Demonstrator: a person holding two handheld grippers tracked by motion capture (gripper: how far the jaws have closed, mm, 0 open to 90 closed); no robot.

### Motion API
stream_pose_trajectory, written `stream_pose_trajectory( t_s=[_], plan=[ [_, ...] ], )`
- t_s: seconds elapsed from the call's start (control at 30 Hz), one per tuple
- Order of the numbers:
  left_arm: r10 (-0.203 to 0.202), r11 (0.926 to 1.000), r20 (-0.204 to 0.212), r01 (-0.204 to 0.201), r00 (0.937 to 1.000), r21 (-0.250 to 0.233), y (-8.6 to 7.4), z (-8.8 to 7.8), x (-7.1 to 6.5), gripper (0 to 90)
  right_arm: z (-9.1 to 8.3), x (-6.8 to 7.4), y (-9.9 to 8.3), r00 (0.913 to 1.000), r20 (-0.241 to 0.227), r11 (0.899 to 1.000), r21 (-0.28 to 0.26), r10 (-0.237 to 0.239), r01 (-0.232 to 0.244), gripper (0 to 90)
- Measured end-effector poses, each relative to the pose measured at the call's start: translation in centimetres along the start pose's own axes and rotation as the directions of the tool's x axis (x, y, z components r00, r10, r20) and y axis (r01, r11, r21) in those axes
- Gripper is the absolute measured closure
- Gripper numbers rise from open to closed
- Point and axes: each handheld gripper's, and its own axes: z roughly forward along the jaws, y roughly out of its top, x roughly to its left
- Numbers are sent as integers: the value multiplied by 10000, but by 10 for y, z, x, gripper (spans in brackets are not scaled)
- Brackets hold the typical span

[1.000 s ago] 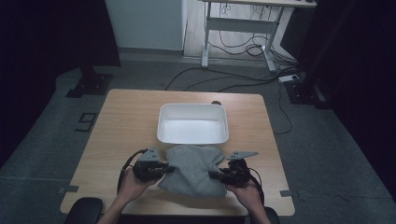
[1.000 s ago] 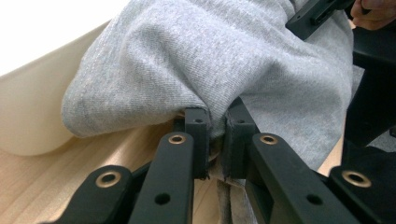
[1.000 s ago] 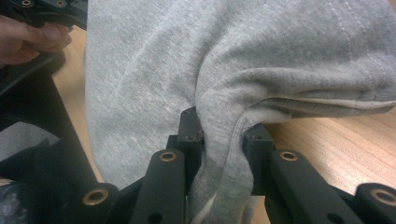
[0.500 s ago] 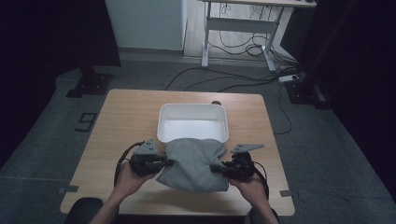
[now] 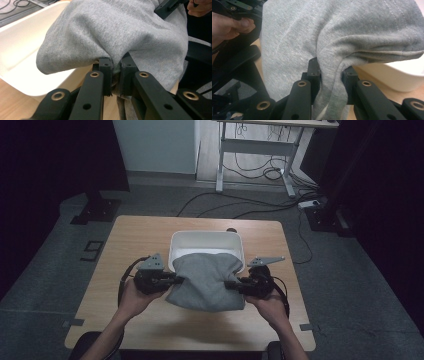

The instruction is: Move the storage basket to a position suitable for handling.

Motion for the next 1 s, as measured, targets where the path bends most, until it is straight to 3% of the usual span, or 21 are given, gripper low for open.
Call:
stream_pose_trajectory(
  t_s=[0.47, 1.0],
  plan=[
    [100, 9999, -614, -96, 9981, 64, 37, 2, 31, 823, 4, -24, 45, 9988, 469, 9991, -404, 125, -106, 747],
    [-166, 9996, -1218, 194, 9924, 218, 56, 18, 71, 825, 27, -54, 83, 9946, 986, 9979, -596, 328, -270, 748]
  ],
)
